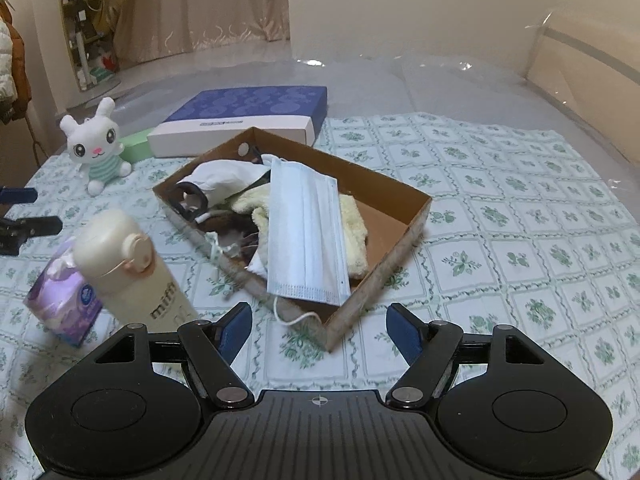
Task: Organize soft objects
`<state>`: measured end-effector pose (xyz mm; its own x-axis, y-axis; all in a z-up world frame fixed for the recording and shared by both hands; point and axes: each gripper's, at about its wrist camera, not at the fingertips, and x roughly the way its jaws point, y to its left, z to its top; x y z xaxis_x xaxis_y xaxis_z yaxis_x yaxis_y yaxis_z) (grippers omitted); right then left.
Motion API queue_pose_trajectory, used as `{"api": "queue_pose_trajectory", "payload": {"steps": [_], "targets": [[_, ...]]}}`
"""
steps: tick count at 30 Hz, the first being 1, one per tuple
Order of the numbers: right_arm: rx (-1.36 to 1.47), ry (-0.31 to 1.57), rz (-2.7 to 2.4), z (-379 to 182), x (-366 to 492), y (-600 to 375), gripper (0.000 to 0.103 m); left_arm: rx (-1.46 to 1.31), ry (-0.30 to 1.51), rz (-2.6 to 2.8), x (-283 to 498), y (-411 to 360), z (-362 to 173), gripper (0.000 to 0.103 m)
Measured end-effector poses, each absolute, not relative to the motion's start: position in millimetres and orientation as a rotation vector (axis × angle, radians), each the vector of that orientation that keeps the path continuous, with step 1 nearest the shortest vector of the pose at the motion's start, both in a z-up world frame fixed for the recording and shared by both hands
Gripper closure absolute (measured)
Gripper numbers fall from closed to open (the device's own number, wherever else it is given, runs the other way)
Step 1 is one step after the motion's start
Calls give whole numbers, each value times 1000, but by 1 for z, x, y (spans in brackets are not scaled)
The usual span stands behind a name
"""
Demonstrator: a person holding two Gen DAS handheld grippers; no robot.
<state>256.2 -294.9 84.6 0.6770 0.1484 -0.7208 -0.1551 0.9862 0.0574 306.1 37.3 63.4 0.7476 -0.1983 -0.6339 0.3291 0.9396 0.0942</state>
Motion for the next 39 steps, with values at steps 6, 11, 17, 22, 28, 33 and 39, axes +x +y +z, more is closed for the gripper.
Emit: {"api": "queue_pose_trajectory", "payload": {"steps": [6,11,17,22,28,33,39], "targets": [[24,776,148,92,223,-289,29,187,634,-254,264,36,65,8],[39,740,133,95,193,-281,29,122,629,-231,231,37,64,8],[74,721,123,94,163,-273,29,82,625,-183,191,34,63,8],[94,709,117,94,138,-268,29,15,636,-158,167,32,66,8],[86,697,110,93,114,-263,29,-37,643,-125,139,27,67,9],[86,693,121,90,95,-256,29,-50,635,-113,112,18,65,9],[74,687,156,86,77,-240,29,-57,644,-93,82,9,61,9]]}}
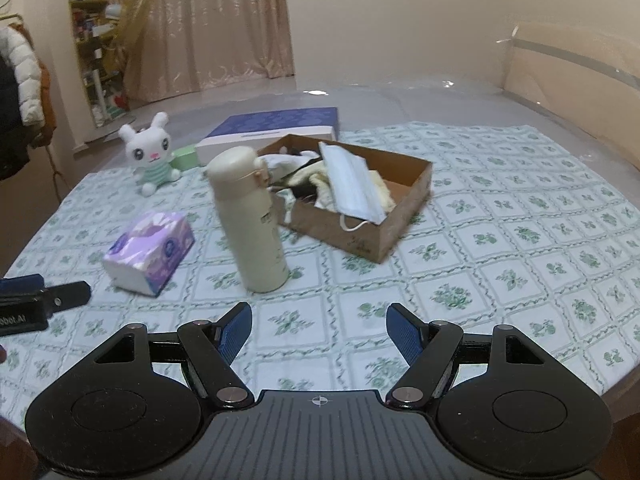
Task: Organize soft objects
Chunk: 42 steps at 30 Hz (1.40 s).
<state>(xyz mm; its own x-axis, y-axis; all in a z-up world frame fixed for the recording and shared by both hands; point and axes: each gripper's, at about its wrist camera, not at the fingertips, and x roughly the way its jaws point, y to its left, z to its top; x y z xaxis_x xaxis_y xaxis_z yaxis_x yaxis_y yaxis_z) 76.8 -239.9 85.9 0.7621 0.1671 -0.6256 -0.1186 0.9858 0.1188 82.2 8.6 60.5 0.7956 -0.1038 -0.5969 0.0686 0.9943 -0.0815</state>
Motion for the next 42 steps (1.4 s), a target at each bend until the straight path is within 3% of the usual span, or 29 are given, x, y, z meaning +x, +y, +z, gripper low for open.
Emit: {"api": "queue_pose_trajectory", "payload": {"steps": [22,42], "targets": [[47,683,243,69,3,-200,29,-74,709,5,-5,1,45,9],[19,664,187,62,-19,-203,29,-90,720,30,-20,0,41,9]]}}
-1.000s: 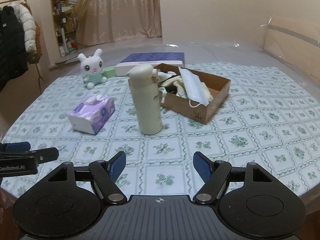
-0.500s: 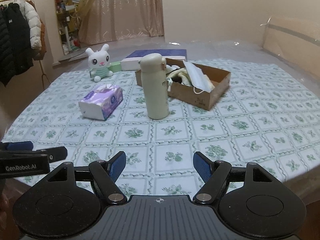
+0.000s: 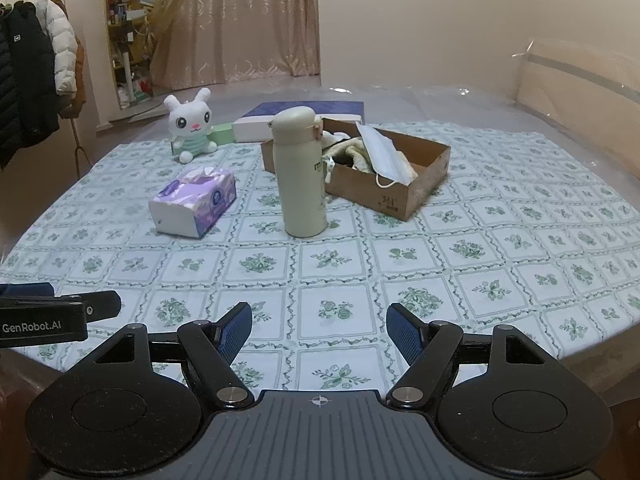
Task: Organize soft objects
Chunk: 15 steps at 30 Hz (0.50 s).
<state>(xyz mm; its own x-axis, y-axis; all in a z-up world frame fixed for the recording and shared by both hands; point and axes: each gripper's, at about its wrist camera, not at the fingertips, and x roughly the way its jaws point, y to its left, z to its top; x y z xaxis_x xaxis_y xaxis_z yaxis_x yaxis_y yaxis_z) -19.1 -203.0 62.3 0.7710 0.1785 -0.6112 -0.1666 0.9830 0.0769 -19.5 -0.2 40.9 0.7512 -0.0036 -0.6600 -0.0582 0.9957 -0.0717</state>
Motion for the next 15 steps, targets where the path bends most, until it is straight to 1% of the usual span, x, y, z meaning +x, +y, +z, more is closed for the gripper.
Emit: {"api": "queue_pose_trajectory", "payload": {"steps": [15], "targets": [[27,670,185,61,-19,-200,29,-88,734,10,-19,-4,37,9]]}}
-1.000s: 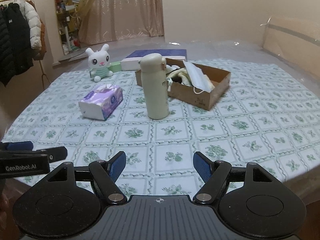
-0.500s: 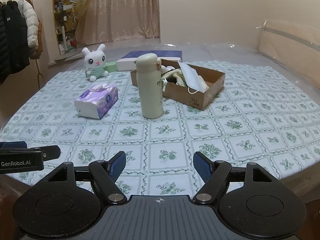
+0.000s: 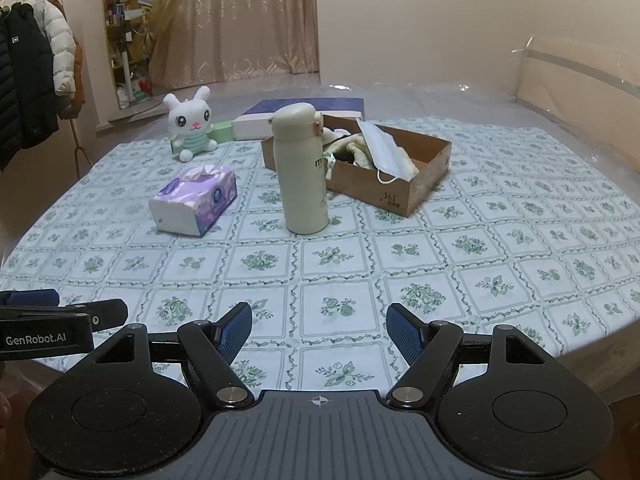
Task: Organize soft objects
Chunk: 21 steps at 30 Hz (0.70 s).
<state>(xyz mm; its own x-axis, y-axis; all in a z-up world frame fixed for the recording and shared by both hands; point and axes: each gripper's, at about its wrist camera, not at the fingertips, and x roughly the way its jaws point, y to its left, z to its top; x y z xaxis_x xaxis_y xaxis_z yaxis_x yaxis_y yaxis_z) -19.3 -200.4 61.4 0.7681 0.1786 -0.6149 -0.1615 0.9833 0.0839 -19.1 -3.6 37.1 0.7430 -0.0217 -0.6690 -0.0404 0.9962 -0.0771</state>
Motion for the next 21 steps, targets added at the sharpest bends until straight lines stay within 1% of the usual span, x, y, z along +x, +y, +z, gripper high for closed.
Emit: {"api": "queue_pose_trajectory", "payload": {"steps": [21], "targets": [[29,660,181,63,-19,-202,29,-87,732,10,-19,-4,37,9]]}}
